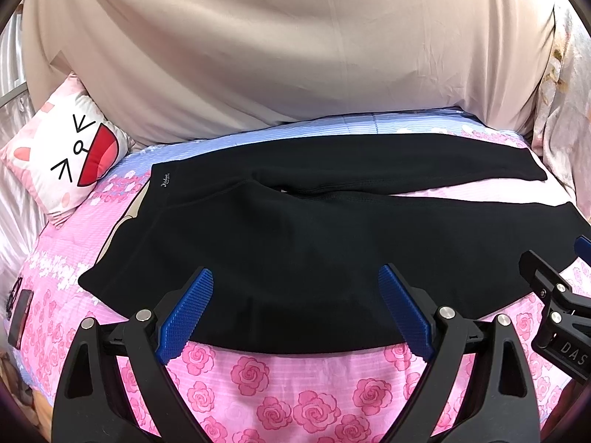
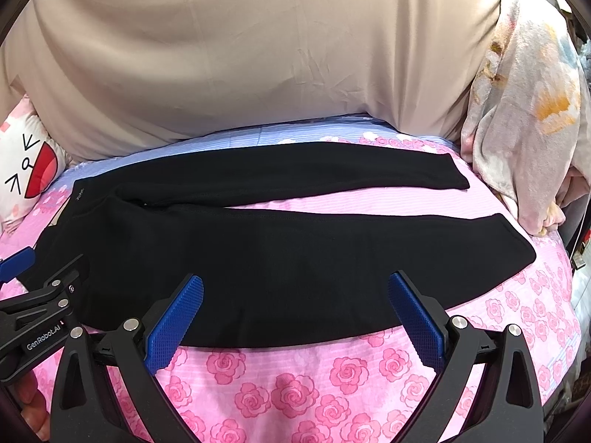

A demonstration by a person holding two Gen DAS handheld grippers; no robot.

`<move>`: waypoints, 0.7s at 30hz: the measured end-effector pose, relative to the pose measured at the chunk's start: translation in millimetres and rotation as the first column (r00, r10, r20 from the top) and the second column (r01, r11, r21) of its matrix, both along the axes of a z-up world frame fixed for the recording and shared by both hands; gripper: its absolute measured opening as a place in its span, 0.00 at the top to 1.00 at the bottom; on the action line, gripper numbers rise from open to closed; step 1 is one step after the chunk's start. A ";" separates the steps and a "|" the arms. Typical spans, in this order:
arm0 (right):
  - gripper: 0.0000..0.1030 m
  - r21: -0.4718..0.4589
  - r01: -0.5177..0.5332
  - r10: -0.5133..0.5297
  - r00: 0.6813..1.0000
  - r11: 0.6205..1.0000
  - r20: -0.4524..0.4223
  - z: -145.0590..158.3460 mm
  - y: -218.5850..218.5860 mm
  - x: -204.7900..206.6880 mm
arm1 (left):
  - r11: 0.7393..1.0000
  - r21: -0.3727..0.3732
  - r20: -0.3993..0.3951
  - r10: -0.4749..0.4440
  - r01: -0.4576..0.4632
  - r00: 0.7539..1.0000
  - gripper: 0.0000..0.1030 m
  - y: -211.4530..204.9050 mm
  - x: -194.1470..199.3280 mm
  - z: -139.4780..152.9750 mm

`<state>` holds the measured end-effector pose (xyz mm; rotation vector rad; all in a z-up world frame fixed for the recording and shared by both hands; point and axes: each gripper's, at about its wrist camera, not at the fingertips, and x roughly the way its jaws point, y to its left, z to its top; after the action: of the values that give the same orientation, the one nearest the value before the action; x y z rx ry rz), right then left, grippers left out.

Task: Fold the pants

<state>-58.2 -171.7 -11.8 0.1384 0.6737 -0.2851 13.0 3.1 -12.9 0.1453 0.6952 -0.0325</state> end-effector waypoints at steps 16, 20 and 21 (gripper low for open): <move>0.05 0.023 -0.003 0.003 1.000 1.000 -0.010 -8.9 -18.8 19.1 | 1.000 -0.010 -0.007 0.005 -0.005 1.000 0.09 4.1 21.7 -4.6; 0.05 0.073 -0.015 0.014 1.000 0.997 0.018 -7.9 -63.9 36.6 | 0.997 -0.075 -0.012 0.017 -0.018 1.000 0.08 22.8 48.5 -2.4; 0.05 0.092 -0.012 0.009 0.999 0.996 0.035 -7.3 -79.9 40.3 | 0.996 -0.089 -0.011 0.021 -0.022 1.000 0.08 28.7 56.8 -0.9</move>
<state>-17.9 -251.6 -19.1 0.2280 0.6530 -0.2412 69.8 31.8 -13.8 0.0516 0.7045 -0.0435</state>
